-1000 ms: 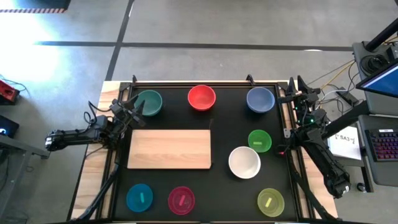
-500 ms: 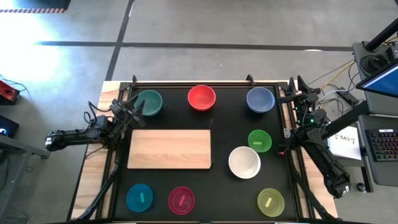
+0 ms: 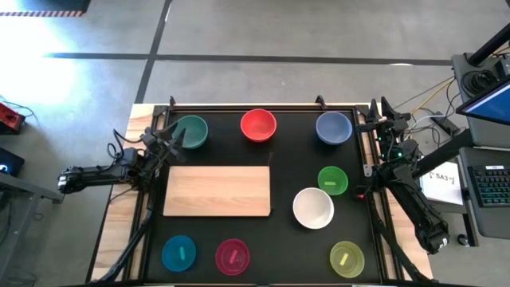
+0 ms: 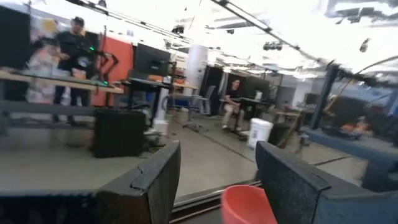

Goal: Place and stack bowls onto a shelf
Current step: Put the green bowl on the shelf

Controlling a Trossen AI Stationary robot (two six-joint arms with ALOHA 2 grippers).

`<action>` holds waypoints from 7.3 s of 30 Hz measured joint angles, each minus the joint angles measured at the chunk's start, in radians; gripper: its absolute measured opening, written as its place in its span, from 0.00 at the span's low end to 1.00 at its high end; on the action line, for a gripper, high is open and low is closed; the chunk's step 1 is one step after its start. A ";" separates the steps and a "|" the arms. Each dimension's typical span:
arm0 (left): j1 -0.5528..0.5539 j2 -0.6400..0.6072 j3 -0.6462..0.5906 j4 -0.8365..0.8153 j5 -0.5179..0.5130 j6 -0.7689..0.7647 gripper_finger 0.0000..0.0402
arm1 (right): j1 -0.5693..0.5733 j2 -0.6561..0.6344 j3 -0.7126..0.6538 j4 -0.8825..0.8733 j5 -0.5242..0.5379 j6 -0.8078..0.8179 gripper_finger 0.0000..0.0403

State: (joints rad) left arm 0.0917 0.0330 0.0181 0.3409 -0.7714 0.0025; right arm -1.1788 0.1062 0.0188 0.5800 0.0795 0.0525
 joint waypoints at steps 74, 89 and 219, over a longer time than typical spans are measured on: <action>0.564 1.243 0.834 -1.185 0.627 -0.088 0.58 | 0.000 0.000 0.000 0.000 0.000 0.000 0.42; 0.565 1.347 0.846 -1.144 0.668 -0.014 0.46 | 0.000 0.000 0.000 0.000 0.000 0.000 0.42; -0.548 1.277 1.023 -1.441 0.693 -1.116 0.24 | 0.000 0.000 0.000 0.000 0.000 0.000 0.42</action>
State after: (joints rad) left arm -0.4564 1.3102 1.0415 -1.1004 -0.0788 -1.1138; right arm -1.1790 0.1062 0.0187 0.5800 0.0795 0.0521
